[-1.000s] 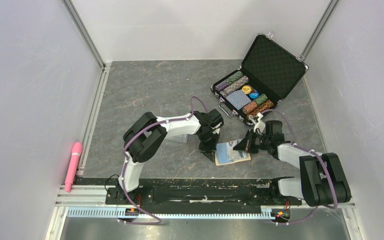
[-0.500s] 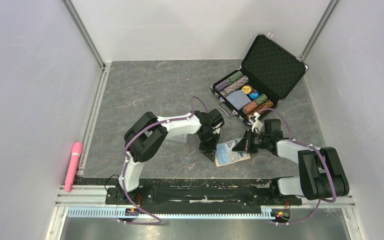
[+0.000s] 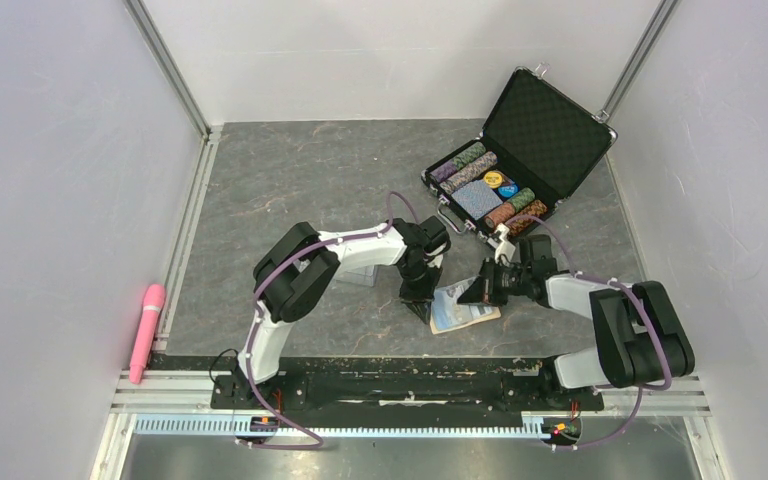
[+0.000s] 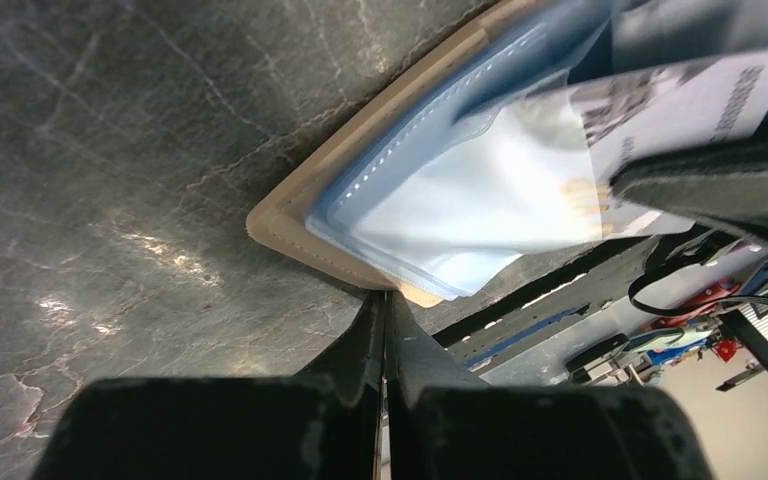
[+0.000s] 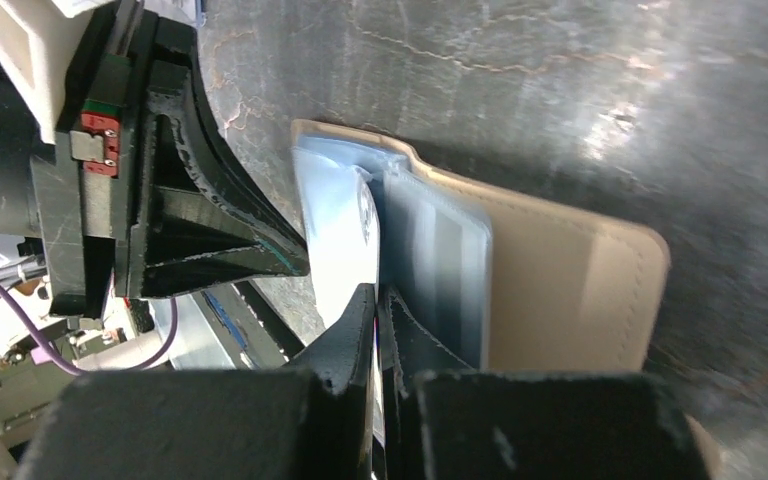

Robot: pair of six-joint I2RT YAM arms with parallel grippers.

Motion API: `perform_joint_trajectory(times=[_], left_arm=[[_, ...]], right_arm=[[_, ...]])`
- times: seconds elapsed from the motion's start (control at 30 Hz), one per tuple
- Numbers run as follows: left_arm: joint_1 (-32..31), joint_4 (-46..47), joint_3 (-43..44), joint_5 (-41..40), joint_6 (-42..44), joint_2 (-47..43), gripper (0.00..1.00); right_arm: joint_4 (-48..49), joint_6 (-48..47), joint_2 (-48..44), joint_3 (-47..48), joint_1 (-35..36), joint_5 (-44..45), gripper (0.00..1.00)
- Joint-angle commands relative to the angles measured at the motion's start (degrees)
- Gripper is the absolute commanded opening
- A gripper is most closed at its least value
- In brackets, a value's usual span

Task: Put the credit cards into the card holder
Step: Insert the credit card into the card holder.

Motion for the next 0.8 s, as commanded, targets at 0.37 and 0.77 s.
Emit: perform_joint_trajectory(times=[0.37, 0.77], left_arm=[[2.35, 2.18, 1.61, -1.45, 4.09, 1.29, 0.02], [3.07, 1.94, 1.78, -0.46, 5.0, 1.68, 0.02]], right_arm=[[-14.26, -2.03, 2.77, 8.87, 5.82, 8.09, 0.17], [-26.19, -4.91, 0.62, 15.8, 9.29, 17.41, 0.6]])
